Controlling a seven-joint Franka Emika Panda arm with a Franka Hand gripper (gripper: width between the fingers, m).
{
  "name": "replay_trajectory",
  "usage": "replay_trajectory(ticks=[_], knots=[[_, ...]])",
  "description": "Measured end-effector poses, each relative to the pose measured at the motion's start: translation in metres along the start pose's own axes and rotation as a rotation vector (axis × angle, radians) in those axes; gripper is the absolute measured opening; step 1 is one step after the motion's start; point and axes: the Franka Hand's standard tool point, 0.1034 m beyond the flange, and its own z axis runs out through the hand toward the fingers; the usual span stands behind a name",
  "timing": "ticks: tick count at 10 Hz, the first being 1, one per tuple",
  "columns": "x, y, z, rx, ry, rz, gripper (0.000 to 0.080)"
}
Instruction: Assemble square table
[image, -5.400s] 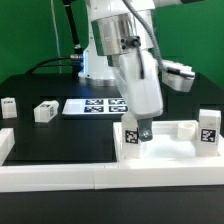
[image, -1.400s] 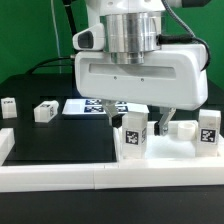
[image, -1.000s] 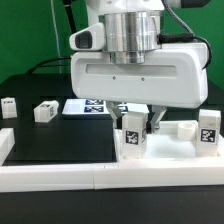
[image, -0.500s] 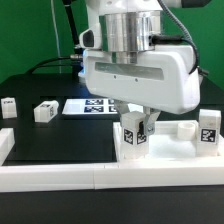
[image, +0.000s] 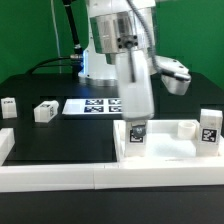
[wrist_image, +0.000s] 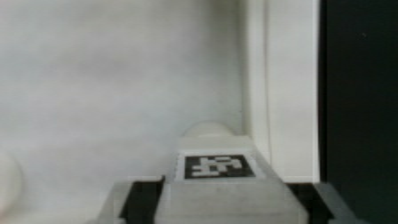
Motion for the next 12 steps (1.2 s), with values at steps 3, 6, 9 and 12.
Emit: replay_trajectory(ticks=[3,6,9,12], knots=[[0.002,-0.001,0.001,0.006,0.006,0.148,0.0291],[0.006,0.001,0.001,0.004,0.023,0.240,0.0292],[0.007,0.002,0.002,0.003,0.024,0.231,0.0520],[-0.007,0.009,-0.011,0.007,0.010,0.213,0.0644]])
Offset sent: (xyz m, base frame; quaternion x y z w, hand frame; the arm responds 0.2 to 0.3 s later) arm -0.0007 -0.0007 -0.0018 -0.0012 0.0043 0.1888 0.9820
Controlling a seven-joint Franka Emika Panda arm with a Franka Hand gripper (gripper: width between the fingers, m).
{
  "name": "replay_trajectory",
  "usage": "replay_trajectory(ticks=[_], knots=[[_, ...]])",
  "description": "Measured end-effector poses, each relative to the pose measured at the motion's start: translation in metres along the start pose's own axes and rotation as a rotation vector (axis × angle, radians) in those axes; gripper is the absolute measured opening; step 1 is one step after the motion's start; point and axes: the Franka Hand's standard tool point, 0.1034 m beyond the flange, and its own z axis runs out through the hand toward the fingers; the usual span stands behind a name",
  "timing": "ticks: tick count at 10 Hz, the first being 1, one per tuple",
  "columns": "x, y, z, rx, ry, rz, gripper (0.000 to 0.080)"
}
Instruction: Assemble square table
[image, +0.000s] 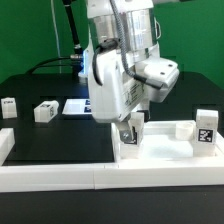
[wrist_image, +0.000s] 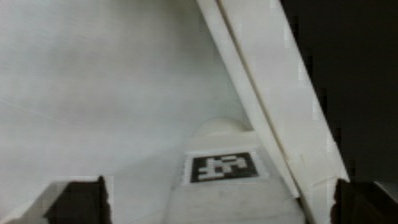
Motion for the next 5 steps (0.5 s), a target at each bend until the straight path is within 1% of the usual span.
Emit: replay_trajectory(ticks=[1,3,5], knots=[[-0.007,0.008,-0.007,-0.004,-0.008,-0.008,0.0644],[-0.025,0.021,-0.020,-0.035,-0.026,-0.034,0.0648],[-0.024,0.022,-0.018,-0.037,-0.025,-0.035,0.0648]])
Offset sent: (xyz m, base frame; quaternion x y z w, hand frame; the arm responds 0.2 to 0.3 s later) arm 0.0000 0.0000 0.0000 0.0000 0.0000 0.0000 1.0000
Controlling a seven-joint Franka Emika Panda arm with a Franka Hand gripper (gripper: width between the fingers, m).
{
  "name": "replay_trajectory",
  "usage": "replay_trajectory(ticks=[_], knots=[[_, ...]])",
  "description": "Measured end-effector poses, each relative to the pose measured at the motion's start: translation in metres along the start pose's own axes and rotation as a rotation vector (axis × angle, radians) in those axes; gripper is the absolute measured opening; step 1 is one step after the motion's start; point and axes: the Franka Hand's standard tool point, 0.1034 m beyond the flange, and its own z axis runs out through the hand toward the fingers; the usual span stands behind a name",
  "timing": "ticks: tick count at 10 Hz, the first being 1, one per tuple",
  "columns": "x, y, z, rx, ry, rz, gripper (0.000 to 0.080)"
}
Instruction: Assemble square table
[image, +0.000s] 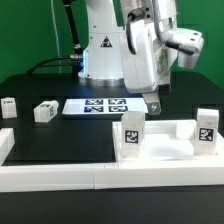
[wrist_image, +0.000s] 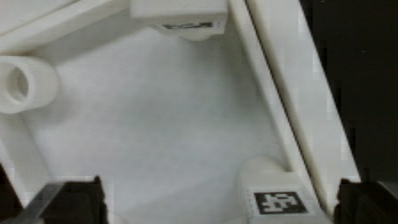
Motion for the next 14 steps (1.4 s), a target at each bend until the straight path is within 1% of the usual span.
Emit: replay_trajectory(ticks=[11,12,13,14], knots=[[0.000,0.002,0.003,-0.005,0.003,-0.001,0.0648],[-0.003,0.012,0.004,0.005,0.005,-0.027,0.0648],[-0.006,0.025,0.004,0.035,0.011,-0.042,0.0648],[-0.008,0.041,0.008,0.058,0.020,-0.059,0.0648]])
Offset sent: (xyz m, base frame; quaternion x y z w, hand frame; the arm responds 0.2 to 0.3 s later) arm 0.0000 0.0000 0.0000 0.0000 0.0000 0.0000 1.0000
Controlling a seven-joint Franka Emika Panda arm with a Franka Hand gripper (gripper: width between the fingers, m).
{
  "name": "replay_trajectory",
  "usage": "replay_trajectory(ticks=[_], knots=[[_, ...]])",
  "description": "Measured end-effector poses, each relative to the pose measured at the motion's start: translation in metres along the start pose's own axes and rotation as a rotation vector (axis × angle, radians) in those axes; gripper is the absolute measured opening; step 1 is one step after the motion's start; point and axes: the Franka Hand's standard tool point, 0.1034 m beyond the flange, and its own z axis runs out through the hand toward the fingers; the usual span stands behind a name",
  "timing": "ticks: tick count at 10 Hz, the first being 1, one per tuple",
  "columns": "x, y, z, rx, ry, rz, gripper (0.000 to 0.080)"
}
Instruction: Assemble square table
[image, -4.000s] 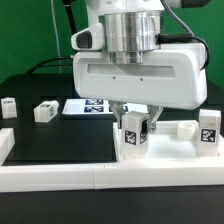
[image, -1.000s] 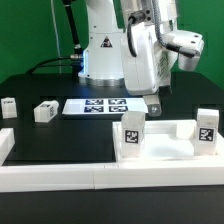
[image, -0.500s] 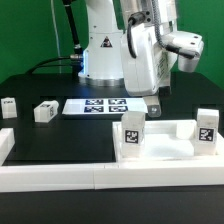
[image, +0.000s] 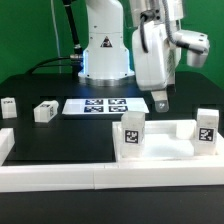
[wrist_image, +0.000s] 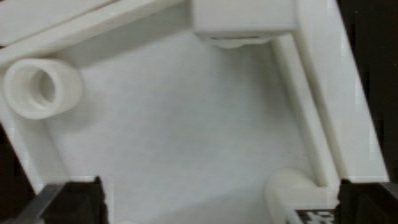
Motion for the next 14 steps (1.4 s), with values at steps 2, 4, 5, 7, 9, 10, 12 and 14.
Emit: replay_trajectory(ticks=[2,4,5,7,9,10,12,14], knots=[[-0.002,0.008,0.003,-0.012,0.005,-0.009,0.0648],[-0.002,0.009,0.004,-0.013,0.005,-0.011,0.0648],[-0.001,0.009,0.005,-0.015,0.006,-0.022,0.0648],[0.015,0.022,0.008,-0.100,0.000,-0.225,0.0648],[0.022,0.030,0.010,-0.148,-0.001,-0.323,0.0648],[0.022,0.030,0.010,-0.147,0.000,-0.323,0.0648],[0.022,0.030,0.011,-0.147,0.000,-0.324,0.0648],[0.022,0.030,0.011,-0.148,0.000,-0.324,0.0648]])
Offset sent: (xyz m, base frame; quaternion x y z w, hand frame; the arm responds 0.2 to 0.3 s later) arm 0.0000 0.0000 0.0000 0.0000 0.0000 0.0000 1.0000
